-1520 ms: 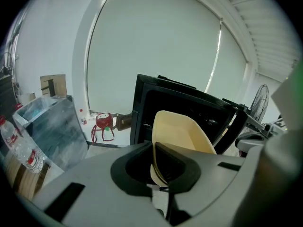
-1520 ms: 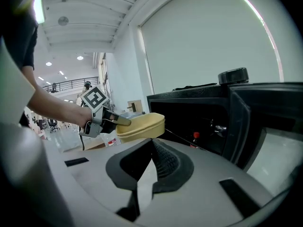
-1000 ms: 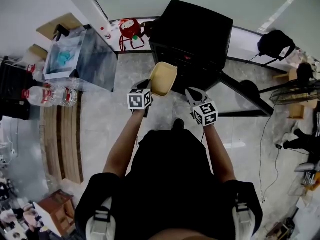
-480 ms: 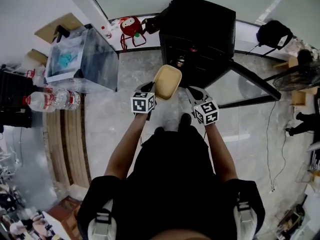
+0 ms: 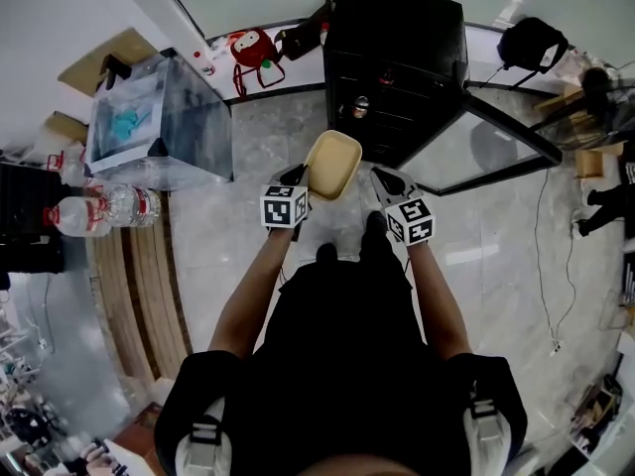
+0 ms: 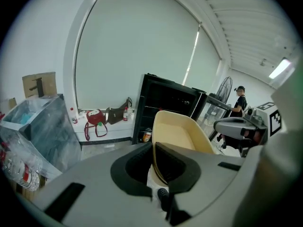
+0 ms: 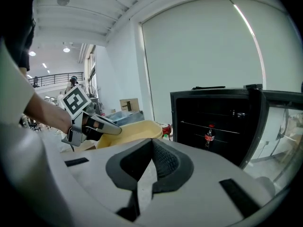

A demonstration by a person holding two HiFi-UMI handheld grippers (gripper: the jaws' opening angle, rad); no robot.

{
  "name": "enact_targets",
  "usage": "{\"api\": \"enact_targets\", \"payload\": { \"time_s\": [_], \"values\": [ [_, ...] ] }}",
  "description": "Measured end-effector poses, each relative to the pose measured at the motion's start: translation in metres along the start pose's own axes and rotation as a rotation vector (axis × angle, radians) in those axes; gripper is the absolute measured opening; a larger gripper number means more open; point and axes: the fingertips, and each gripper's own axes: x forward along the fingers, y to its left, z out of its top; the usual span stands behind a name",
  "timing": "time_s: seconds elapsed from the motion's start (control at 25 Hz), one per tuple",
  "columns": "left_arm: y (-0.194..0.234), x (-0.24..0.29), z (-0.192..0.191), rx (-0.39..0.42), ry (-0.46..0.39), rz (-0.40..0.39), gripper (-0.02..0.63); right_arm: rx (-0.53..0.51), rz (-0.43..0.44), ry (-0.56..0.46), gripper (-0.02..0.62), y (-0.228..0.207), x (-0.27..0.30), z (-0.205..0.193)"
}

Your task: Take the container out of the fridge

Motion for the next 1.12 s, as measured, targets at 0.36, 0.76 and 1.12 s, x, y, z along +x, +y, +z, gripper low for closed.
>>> {"api": "enact_targets", "payload": {
  "time_s": [0.36, 0.76, 1.12],
  "values": [
    [0.021, -0.023, -0.018, 0.002, -0.016, -0.011, 0.034, -0.009, -0.027, -0.006, -0.003, 0.033, 0.001, -0.009],
    [0.041, -0.030, -0.025, -0.005, -0.009, -0.011, 0.034, -0.010, -0.046, -0.001, -0.002, 0.045, 0.007, -0.010],
    [0.044, -0.030, -0.027, -0.004, -0.002, -0.023, 0.034, -0.009, -0.050, 0.010, -0.002, 0.049, 0.013, -0.011]
  ]
}}
